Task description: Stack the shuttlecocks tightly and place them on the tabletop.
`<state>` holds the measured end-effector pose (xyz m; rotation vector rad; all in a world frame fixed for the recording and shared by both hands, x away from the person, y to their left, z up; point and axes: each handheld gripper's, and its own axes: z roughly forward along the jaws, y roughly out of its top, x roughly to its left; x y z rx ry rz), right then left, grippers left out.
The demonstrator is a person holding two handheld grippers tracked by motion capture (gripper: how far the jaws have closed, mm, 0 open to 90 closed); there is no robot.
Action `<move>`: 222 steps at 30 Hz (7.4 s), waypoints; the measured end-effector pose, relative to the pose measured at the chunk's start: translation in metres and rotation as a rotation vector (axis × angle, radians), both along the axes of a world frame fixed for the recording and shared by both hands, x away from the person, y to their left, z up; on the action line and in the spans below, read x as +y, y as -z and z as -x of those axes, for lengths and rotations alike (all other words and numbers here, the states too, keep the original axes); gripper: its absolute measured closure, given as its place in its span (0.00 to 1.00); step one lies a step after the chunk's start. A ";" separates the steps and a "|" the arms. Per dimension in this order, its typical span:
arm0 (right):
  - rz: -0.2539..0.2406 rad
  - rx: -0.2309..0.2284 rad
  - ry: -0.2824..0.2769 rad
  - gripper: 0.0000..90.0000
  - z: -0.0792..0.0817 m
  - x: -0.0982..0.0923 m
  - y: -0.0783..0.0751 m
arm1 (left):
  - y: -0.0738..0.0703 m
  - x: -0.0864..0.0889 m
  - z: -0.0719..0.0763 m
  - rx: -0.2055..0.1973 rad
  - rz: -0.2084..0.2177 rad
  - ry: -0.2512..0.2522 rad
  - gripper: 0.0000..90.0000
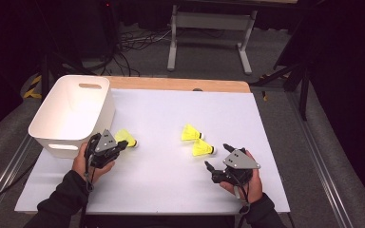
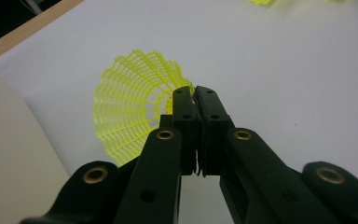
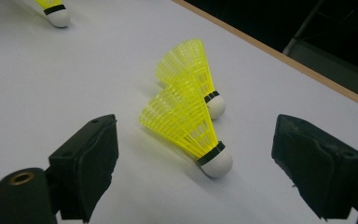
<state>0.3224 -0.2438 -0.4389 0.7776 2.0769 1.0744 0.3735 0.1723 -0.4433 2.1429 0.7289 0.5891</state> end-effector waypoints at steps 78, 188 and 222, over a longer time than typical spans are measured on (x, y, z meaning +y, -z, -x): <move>0.026 0.043 -0.027 0.17 -0.003 0.000 0.007 | -0.033 -0.062 -0.050 -0.077 -0.179 0.139 1.00; 0.018 0.071 -0.061 0.16 0.000 0.001 0.006 | -0.026 -0.070 -0.046 -0.016 0.007 0.221 0.73; 0.018 0.036 -0.037 0.17 0.002 0.001 0.002 | -0.038 -0.039 -0.010 -0.198 0.178 0.173 0.18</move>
